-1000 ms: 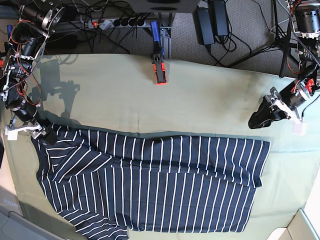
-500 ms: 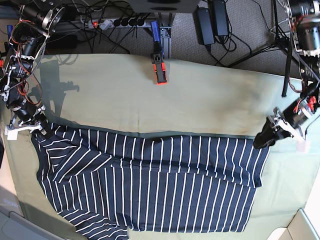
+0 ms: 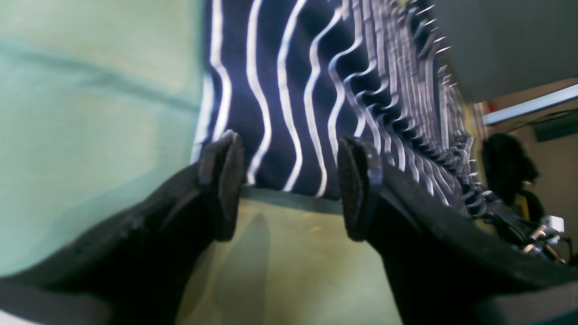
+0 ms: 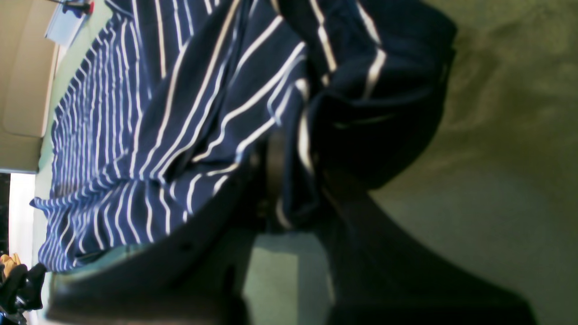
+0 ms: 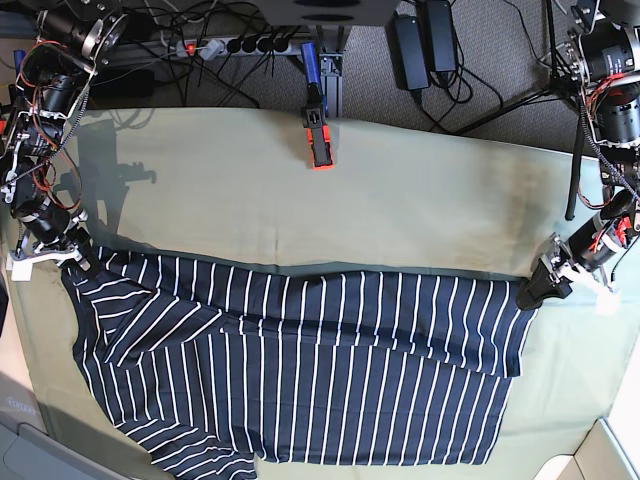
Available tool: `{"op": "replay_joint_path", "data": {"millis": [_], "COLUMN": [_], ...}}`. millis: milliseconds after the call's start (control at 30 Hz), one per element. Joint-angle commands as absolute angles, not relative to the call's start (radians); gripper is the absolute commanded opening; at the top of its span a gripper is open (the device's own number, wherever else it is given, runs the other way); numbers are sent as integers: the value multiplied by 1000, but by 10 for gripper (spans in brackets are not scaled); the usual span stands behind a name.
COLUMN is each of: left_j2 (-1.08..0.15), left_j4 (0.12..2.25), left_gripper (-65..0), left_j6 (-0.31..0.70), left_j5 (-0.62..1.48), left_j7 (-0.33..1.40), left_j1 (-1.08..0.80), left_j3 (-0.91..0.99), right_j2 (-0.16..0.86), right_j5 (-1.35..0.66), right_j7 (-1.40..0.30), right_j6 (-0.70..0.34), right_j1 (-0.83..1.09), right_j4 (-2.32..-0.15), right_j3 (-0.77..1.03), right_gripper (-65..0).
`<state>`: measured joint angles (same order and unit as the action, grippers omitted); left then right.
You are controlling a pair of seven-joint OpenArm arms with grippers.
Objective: Fold the T-shirt properly
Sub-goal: 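Regrasp the shirt's folded edge with both grippers, then pull the grasped edge away from the robot to flatten the shirt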
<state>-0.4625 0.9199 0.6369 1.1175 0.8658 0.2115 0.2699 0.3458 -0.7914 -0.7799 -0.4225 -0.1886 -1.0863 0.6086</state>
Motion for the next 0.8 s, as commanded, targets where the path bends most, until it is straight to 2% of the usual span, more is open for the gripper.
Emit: {"op": "replay_joint_path", "data": {"millis": [0,200,767], "left_j2": [-482,-483,-425], "left_j4": [932,932,932], "left_gripper": [-285,-285,-285], "left_j6": [610,582,564], "left_j5": [1129,1089,1019], "left_j7": [836,834,781], "left_j1": [232,232,205], "left_j3": [290,364,310], "right_j2": [366,366,366], "right_j5": [-807,-807,-809], "right_j7": [-759,-759,-759], "right_j6": [-476,-476,-476], "right_j1": [-207,-208,-208], "right_j4": [-1099,-1099,-1099], "right_j3": [613,613,613], "right_gripper": [-650,-650,-650]}}
